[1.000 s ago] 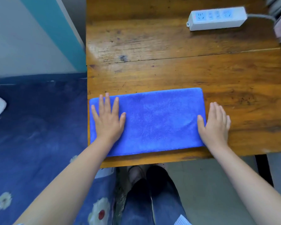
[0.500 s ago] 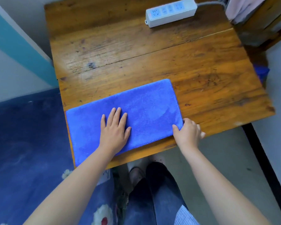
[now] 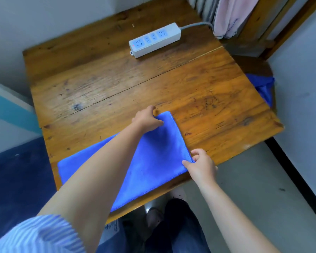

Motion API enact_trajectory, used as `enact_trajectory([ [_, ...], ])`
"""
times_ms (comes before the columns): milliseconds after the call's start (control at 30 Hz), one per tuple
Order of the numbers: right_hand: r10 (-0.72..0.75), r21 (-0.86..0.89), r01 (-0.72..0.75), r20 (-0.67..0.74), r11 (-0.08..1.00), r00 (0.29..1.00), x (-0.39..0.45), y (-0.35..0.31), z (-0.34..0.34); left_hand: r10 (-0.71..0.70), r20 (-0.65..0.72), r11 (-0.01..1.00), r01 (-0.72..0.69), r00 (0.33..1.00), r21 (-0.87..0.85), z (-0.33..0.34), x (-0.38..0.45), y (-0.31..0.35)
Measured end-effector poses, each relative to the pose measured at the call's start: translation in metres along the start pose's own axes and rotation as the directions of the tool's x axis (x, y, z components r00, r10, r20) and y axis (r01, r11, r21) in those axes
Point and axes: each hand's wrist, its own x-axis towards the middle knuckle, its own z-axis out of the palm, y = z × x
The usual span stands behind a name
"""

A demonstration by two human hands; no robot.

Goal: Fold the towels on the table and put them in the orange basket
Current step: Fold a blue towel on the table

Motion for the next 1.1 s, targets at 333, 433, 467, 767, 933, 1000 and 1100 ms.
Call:
enact_trajectory([
  [333, -0.403, 0.02, 0.421, -0.247, 0.907, 0.881, 0.028, -0.024, -0.051, 0.218, -0.099, 0.892, -0.24, 0.971, -0.383, -0.052, -0.014, 0.011],
  [433, -0.632, -0.094, 0.643, -0.332, 0.76, 0.7, 0.011, -0.042, -0.058, 0.254, -0.208, 0.86, -0.319, 0.945, -0.399, -0.071, -0.034, 0.0],
  [467, -0.694, -0.125, 0.7, -0.336, 0.703, 0.637, 0.002, -0.047, -0.057, 0.277, -0.23, 0.861, -0.347, 0.933, -0.372, -0.075, -0.044, -0.009],
  [767, -0.871, -0.224, 0.843, -0.183, 0.489, 0.457, -0.081, -0.015, 0.021, 0.516, -0.228, 0.838, -0.431, 0.826, 0.335, -0.065, -0.111, -0.112],
  [933, -0.895, -0.255, 0.859, -0.104, 0.445, 0.433, -0.104, -0.005, 0.06, 0.552, -0.216, 0.776, -0.402, 0.805, 0.487, -0.055, -0.134, -0.152],
  [1000, -0.902, -0.273, 0.862, -0.07, 0.427, 0.425, -0.112, -0.004, 0.071, 0.581, -0.199, 0.745, -0.418, 0.789, 0.52, -0.055, -0.144, -0.162],
  [1100, -0.907, -0.301, 0.862, -0.023, 0.408, 0.421, -0.121, -0.006, 0.08, 0.612, -0.203, 0.713, -0.423, 0.764, 0.559, -0.057, -0.152, -0.173],
])
